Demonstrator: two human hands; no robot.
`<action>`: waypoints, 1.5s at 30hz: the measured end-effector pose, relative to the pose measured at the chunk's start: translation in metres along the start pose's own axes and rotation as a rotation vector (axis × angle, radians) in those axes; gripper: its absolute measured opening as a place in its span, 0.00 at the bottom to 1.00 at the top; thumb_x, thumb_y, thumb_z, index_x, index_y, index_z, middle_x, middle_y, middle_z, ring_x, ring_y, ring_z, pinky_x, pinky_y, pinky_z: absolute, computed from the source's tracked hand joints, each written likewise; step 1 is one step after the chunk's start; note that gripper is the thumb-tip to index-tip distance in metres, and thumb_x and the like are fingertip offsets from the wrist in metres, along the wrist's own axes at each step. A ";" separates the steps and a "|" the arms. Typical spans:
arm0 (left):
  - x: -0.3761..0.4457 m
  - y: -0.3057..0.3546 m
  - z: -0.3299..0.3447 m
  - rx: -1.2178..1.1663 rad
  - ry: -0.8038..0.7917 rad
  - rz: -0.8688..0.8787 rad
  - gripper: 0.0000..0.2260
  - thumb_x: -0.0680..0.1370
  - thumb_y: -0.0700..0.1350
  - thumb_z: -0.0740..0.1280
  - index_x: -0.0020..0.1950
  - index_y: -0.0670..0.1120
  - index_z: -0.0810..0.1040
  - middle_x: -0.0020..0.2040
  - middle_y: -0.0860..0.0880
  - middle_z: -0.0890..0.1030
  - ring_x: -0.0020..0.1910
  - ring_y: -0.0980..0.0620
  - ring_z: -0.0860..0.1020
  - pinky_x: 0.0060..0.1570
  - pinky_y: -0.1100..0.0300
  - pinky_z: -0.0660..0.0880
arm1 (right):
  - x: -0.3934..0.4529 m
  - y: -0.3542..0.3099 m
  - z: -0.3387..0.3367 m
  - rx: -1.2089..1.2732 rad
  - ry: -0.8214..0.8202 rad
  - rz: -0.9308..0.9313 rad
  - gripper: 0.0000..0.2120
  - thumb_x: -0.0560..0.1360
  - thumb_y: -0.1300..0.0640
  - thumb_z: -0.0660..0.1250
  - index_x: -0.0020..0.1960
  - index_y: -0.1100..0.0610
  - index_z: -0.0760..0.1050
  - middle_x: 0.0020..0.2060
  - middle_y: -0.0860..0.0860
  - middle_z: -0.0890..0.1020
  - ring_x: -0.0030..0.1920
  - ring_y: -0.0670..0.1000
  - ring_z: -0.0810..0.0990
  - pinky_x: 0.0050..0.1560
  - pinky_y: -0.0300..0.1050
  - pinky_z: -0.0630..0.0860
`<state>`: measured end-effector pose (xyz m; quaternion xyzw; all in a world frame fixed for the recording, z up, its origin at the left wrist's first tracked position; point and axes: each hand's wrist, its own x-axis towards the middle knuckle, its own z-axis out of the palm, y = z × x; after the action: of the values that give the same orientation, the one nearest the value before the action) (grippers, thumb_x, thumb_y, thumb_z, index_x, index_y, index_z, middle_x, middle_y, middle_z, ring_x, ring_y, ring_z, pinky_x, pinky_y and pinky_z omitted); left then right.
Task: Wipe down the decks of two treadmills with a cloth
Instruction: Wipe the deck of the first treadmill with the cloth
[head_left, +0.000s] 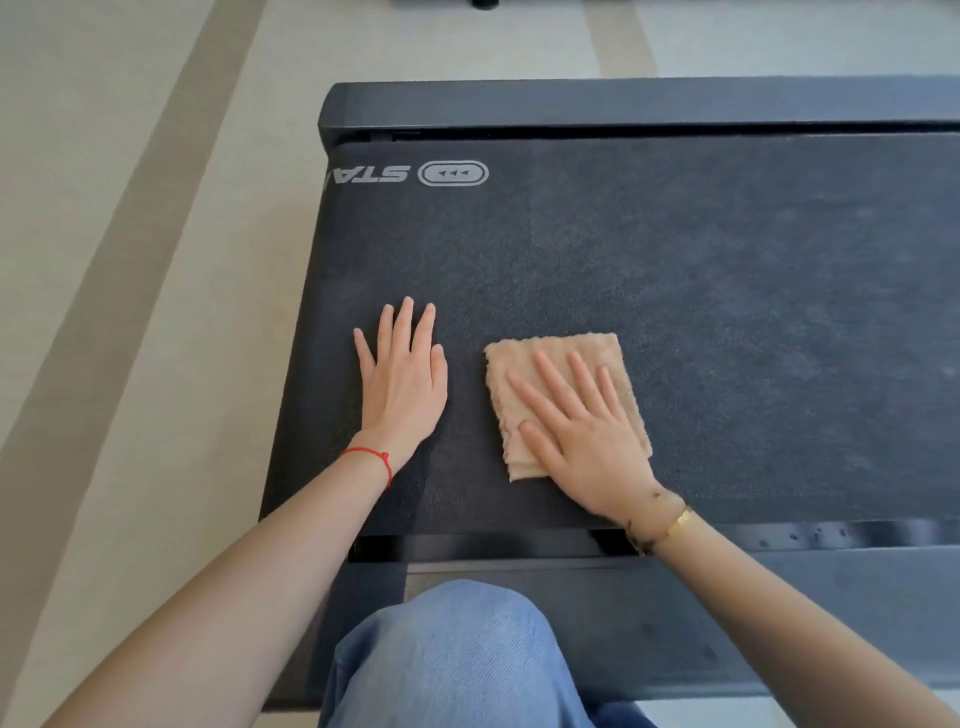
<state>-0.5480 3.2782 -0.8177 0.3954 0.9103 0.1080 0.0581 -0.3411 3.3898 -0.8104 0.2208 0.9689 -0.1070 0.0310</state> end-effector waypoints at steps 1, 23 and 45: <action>0.006 0.001 0.000 0.012 -0.002 -0.007 0.24 0.85 0.50 0.50 0.81 0.50 0.53 0.81 0.46 0.53 0.81 0.45 0.49 0.76 0.36 0.47 | 0.015 0.010 -0.003 0.010 0.010 0.060 0.26 0.82 0.38 0.40 0.80 0.38 0.46 0.80 0.44 0.46 0.80 0.57 0.41 0.78 0.56 0.36; 0.018 0.009 0.012 0.148 0.045 -0.078 0.27 0.82 0.54 0.38 0.81 0.51 0.52 0.81 0.47 0.54 0.81 0.45 0.50 0.75 0.35 0.53 | 0.300 0.074 -0.049 0.065 0.000 0.280 0.27 0.83 0.41 0.42 0.81 0.41 0.44 0.81 0.51 0.44 0.79 0.62 0.39 0.76 0.62 0.33; 0.019 0.002 0.012 0.063 0.110 -0.044 0.24 0.83 0.50 0.51 0.80 0.50 0.58 0.80 0.47 0.59 0.80 0.46 0.54 0.76 0.36 0.51 | 0.152 0.026 -0.016 0.014 0.003 0.003 0.27 0.82 0.39 0.41 0.80 0.40 0.42 0.81 0.48 0.42 0.79 0.61 0.38 0.76 0.60 0.32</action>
<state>-0.5570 3.2950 -0.8298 0.3704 0.9235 0.0994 -0.0020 -0.4671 3.4802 -0.8157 0.2225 0.9679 -0.1135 0.0282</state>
